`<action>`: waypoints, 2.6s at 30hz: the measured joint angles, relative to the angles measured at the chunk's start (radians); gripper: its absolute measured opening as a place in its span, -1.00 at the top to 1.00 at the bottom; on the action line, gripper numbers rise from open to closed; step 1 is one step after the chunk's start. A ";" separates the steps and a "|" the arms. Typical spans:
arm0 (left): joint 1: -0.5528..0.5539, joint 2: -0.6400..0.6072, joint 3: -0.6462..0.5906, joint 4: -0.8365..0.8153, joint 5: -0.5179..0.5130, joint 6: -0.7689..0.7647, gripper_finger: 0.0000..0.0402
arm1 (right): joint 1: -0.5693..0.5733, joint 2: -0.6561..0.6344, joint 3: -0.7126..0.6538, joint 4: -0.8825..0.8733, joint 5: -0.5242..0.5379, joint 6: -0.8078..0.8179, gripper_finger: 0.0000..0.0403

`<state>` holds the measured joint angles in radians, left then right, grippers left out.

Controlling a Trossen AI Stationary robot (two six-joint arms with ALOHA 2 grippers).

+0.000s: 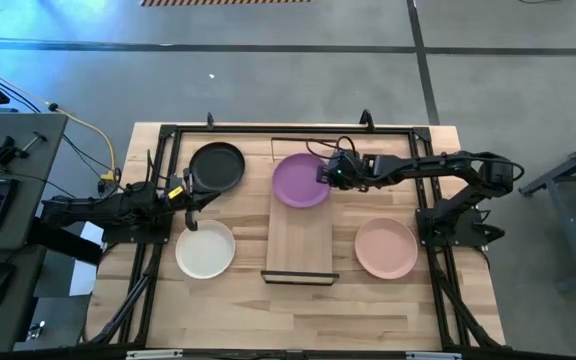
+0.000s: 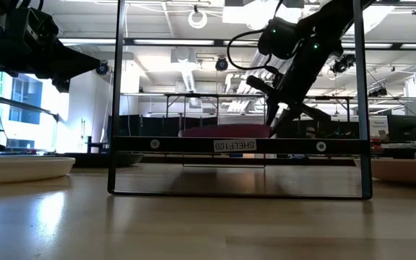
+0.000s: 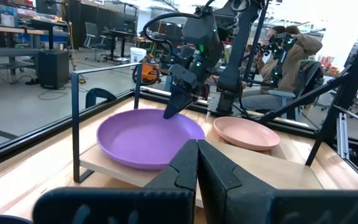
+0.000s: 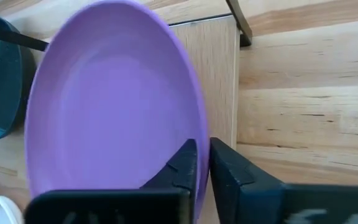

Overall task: Place and stack plates onto a shelf
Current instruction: Put the violet plate on the shelf, then stack the black plate on top of the violet plate on the shelf

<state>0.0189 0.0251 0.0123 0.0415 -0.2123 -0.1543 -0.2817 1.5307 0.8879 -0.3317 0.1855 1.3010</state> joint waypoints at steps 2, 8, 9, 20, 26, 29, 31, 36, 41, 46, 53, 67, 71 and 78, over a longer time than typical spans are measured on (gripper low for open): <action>0.000 0.000 0.000 0.000 0.000 0.000 1.00 | 0.000 0.000 0.000 -0.002 0.003 0.000 0.75; 0.000 0.000 0.000 0.000 0.000 0.000 1.00 | -0.018 0.000 0.000 -0.031 0.005 -0.042 0.44; 0.000 0.000 0.000 0.000 0.000 0.000 1.00 | -0.027 0.000 0.002 -0.039 0.000 -0.066 0.41; 0.000 0.000 0.000 0.000 0.000 0.000 1.00 | -0.061 -0.047 0.189 -0.341 0.048 -0.383 0.32; 0.000 0.000 0.000 0.000 0.000 0.000 1.00 | -0.023 -0.148 0.238 -0.407 0.096 -0.524 0.32; 0.000 0.000 0.000 0.001 0.000 0.001 1.00 | 0.004 -0.231 0.218 -0.466 0.096 -0.582 0.32; 0.000 0.000 0.000 0.016 -0.005 0.023 1.00 | 0.024 -0.295 0.191 -0.501 0.095 -0.587 0.32; 0.000 0.000 0.000 0.017 -0.007 -0.001 1.00 | 0.147 -0.488 0.065 -0.273 0.098 -0.601 0.32; 0.000 0.000 0.000 0.072 -0.007 -0.036 1.00 | 0.258 -0.596 -0.097 0.186 0.132 -0.767 0.32; 0.000 0.000 0.001 0.183 -0.007 -0.192 1.00 | 0.298 -0.603 -0.191 0.325 0.128 -0.897 0.32; 0.000 0.000 0.001 0.218 -0.007 -0.237 1.00 | 0.295 -0.610 -0.190 0.346 0.115 -0.872 0.32; 0.000 0.000 0.001 0.220 -0.027 -0.237 1.00 | 0.303 -0.867 -0.417 0.363 0.097 -0.782 0.32; 0.000 0.000 0.001 0.227 -0.038 -0.237 1.00 | 0.291 -0.849 -0.531 0.697 0.103 -0.784 0.32; 0.000 0.000 0.001 0.227 -0.037 -0.237 1.00 | 0.273 -0.809 -0.525 0.764 0.071 -0.884 0.32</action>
<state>0.0190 0.0250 0.0132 0.2680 -0.2489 -0.3916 -0.0086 0.7212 0.3634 0.4328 0.2569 0.4167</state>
